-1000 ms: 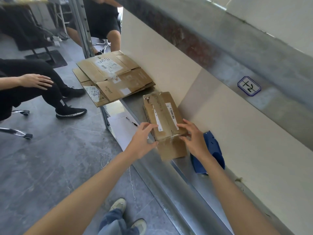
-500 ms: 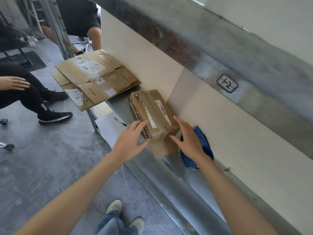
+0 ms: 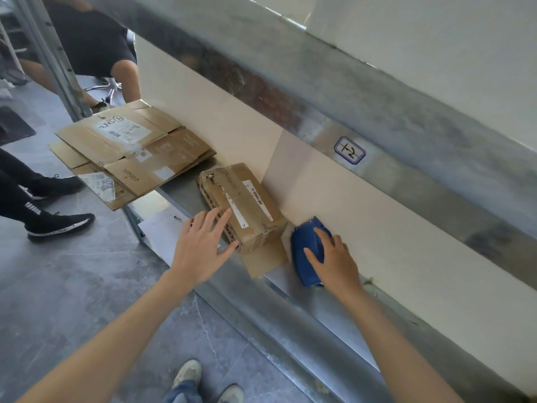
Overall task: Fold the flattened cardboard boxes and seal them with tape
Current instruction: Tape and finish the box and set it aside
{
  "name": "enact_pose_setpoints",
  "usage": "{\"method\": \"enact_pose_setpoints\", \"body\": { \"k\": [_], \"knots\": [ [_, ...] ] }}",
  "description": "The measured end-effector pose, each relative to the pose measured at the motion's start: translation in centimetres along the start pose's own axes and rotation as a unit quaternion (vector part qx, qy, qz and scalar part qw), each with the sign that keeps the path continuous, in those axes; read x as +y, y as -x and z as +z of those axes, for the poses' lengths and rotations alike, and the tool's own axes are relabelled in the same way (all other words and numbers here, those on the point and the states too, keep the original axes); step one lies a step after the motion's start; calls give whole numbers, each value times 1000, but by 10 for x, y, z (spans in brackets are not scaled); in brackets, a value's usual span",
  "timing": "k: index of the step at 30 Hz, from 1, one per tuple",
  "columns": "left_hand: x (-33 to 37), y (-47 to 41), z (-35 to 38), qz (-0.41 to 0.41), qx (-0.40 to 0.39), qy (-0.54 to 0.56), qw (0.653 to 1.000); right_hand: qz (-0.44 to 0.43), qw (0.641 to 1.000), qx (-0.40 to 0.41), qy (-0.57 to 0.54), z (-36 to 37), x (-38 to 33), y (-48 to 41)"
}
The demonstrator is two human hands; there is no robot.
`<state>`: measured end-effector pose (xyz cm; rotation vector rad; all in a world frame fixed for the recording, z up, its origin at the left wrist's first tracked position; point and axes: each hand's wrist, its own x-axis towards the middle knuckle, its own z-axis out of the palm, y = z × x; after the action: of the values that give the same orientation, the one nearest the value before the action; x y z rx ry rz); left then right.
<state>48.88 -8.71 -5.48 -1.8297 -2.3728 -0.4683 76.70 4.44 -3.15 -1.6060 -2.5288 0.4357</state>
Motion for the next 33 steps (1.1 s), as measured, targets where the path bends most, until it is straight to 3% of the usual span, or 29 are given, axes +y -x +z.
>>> {"method": "enact_pose_setpoints", "body": {
  "k": [16, 21, 26, 33],
  "knots": [
    [-9, 0, -7, 26, -18, 25, 999, 121, 954, -140, -238, 7, 4, -20],
    [-11, 1, -12, 32, -13, 38, 999, 161, 962, -122, -183, 4, -8, -17],
    [-10, -5, -22, 53, -6, 76, 996, 71, 996, -7, -54, -2, -14, 1],
    [3, -24, -39, 71, -5, 138, 988, 1, 999, 19, 26, -27, -7, 16]
  ]
}}
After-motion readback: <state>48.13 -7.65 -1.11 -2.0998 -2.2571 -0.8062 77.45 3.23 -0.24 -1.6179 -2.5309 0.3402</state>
